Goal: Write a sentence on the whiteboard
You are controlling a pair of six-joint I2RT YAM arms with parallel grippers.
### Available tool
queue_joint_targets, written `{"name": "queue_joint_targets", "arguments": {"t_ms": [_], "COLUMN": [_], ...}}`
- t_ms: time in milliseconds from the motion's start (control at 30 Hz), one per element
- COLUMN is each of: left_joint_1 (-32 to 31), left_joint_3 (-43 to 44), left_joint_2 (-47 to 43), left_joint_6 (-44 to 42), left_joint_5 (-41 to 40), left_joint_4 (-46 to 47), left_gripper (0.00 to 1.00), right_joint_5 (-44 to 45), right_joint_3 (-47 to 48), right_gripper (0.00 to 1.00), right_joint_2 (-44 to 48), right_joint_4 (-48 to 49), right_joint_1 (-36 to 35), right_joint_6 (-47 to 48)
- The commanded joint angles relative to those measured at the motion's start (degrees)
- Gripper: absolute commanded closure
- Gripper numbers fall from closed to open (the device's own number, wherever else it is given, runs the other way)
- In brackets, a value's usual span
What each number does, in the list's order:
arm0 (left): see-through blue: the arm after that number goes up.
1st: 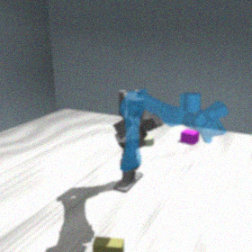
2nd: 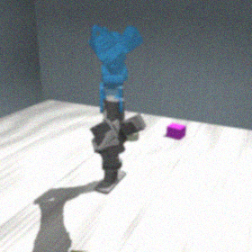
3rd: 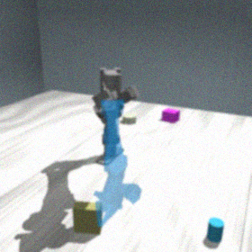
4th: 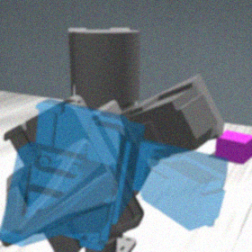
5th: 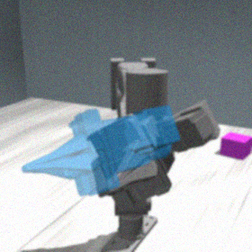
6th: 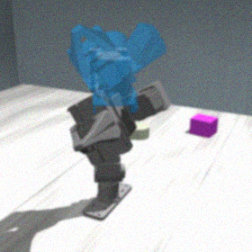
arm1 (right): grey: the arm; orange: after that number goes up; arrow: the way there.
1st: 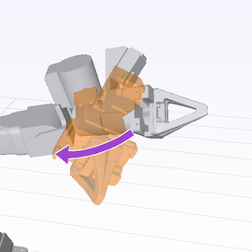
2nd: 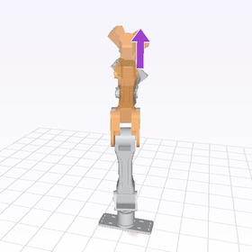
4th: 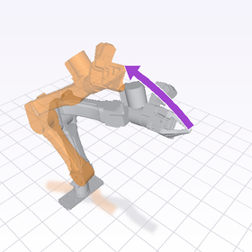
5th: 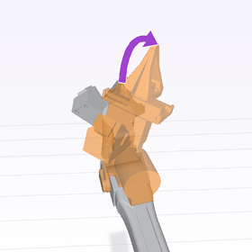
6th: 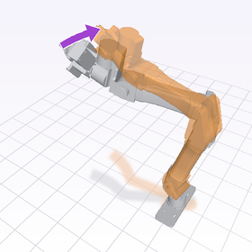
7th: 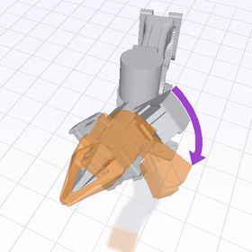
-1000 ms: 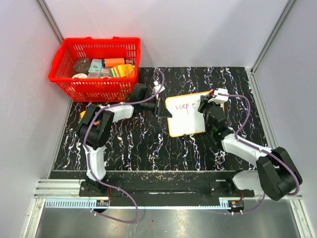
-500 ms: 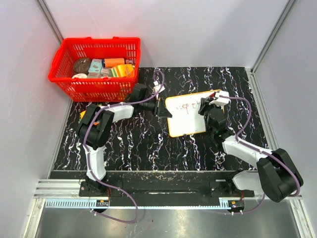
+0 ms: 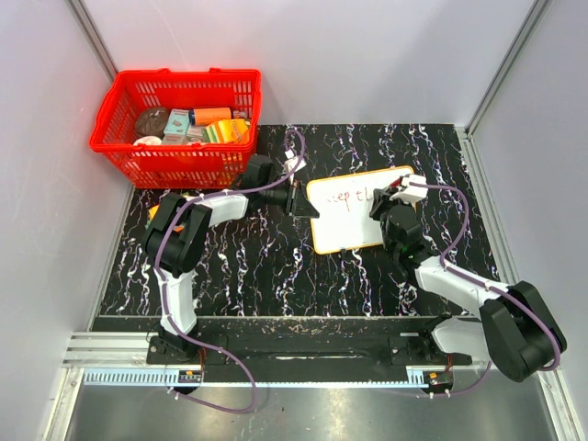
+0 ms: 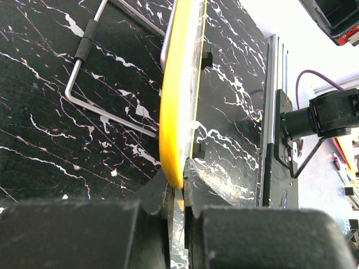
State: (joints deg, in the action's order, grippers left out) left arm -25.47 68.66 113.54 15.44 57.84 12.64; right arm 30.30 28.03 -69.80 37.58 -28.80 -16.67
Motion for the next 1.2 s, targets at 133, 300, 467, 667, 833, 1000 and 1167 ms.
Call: {"name": "queue_joint_targets", "arguments": {"t_ms": [133, 300, 467, 667, 833, 1000, 1167], "left_joint_1": [-1.77, -1.77, -1.86, -1.95, -1.86, -1.86, -1.86], "left_joint_3": [-1.16, -1.08, -0.99, -0.99, -1.08, -0.99, -0.90], "left_joint_2": [3.45, 3.53, 3.62, 3.62, 3.53, 3.62, 3.62], "left_joint_6": [-8.76, -8.76, -8.85, -8.85, -8.94, -8.94, -8.94], "left_joint_5": [-5.55, -5.55, -5.55, -5.63, -5.55, -5.64, -5.64], "left_joint_4": [-5.88, -5.88, -5.96, -5.96, -5.97, -6.05, -6.23], "left_gripper": [1.00, 1.00, 1.00, 1.00, 1.00, 1.00, 1.00], "right_joint_5": [-0.69, -0.33, -0.25, 0.19, 1.25, 2.13, 2.12], "right_joint_3": [-0.26, 1.41, 3.34, 4.49, 5.01, 5.10, 3.79], "right_gripper": [1.00, 1.00, 1.00, 1.00, 1.00, 1.00, 1.00], "right_joint_2": [0.72, 0.10, -0.42, -1.04, -1.39, -1.04, -0.43], "right_joint_4": [-1.11, -0.58, -0.23, 0.47, 1.09, 1.88, 1.79], "right_joint_1": [0.41, 0.41, 0.49, 0.50, 0.58, 1.46, 1.99], "right_joint_6": [-1.44, -0.39, 1.02, 1.63, 2.51, 4.10, 3.49]}}
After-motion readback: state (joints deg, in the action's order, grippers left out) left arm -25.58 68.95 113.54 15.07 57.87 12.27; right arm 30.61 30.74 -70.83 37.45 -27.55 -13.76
